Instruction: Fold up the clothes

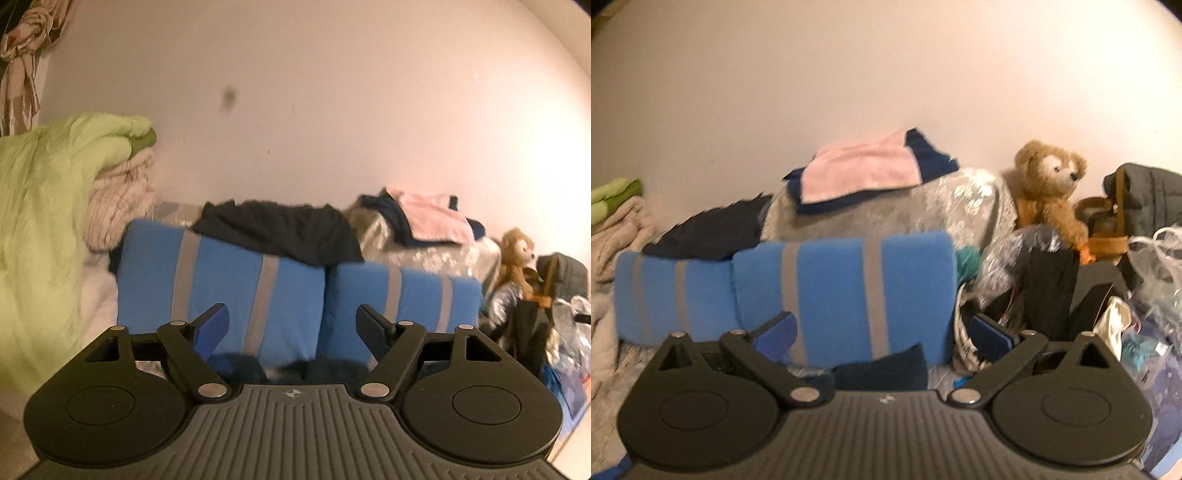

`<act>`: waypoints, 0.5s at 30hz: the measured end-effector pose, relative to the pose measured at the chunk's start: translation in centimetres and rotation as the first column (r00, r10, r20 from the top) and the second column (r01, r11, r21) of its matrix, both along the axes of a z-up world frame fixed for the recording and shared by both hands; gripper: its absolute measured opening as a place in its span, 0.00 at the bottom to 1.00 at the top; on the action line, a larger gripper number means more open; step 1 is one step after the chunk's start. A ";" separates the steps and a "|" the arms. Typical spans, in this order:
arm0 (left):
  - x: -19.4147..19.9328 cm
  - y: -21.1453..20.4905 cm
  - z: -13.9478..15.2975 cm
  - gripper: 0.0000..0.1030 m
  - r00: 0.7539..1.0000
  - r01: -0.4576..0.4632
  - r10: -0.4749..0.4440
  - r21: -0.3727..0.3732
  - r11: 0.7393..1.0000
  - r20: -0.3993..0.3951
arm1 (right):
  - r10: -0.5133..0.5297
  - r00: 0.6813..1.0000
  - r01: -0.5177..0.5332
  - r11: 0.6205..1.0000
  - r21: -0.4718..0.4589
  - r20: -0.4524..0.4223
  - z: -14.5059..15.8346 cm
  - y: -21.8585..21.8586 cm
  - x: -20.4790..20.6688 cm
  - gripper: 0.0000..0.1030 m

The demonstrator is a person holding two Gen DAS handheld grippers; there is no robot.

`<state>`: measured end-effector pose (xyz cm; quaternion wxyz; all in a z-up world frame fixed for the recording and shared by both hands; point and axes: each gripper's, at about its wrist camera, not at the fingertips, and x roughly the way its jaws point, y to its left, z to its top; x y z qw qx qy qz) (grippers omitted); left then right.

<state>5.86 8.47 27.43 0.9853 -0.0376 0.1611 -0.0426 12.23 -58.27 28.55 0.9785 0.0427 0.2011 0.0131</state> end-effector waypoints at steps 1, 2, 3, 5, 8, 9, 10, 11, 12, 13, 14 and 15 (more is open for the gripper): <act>0.9 -0.2 0.3 0.73 1.000 0.001 -0.001 -0.004 1.000 0.011 | -0.008 1.000 0.008 1.000 0.000 0.009 0.0 0.1 0.6 1.00; 1.7 -0.3 0.7 0.73 1.000 0.002 -0.002 -0.008 1.000 0.021 | -0.016 1.000 0.016 1.000 0.000 0.024 0.1 0.2 1.1 1.00; 2.6 -0.5 1.0 0.73 0.999 0.003 -0.003 -0.012 1.000 0.032 | -0.025 0.999 0.025 1.000 0.000 0.039 0.1 0.3 1.7 1.00; 4.2 -1.1 1.3 0.73 0.999 0.003 -0.002 -0.016 1.000 0.052 | -0.057 0.996 0.058 0.998 -0.016 0.066 0.0 0.7 3.0 1.00; 6.5 -3.4 0.1 0.74 0.997 -0.007 0.007 -0.002 1.000 0.074 | -0.108 0.989 0.111 0.993 -0.029 0.099 -0.6 1.6 5.1 1.00; 7.2 -4.1 -0.3 0.74 0.997 -0.011 0.011 0.002 1.000 0.081 | -0.102 0.989 0.105 0.994 -0.018 0.107 -1.0 1.8 5.8 1.00; 7.9 -5.1 -1.0 0.76 0.996 -0.013 0.011 0.016 1.000 0.091 | -0.101 0.988 0.102 0.995 -0.008 0.116 -1.5 2.1 6.5 1.00; 8.3 -6.2 -1.9 0.77 0.995 -0.015 0.011 0.034 0.999 0.102 | -0.107 0.986 0.109 0.994 -0.003 0.124 -2.3 2.5 7.1 1.00; 8.7 -7.1 -2.9 0.80 0.994 -0.017 0.012 0.044 0.999 0.112 | -0.111 0.985 0.113 0.993 -0.011 0.133 -3.3 3.0 7.9 1.00; 9.1 -8.3 -4.4 0.80 0.993 -0.017 0.011 0.053 0.998 0.120 | -0.116 0.984 0.120 0.993 -0.022 0.133 -4.4 3.5 8.5 1.00; 9.3 -9.3 -5.9 0.80 0.993 -0.013 0.006 0.059 0.998 0.121 | -0.119 0.984 0.125 0.992 -0.037 0.130 -5.6 4.0 9.2 1.00; 9.5 -10.2 -7.3 0.80 0.994 -0.005 -0.003 0.064 0.998 0.113 | -0.118 0.986 0.125 0.990 -0.058 0.117 -7.0 4.5 9.8 1.00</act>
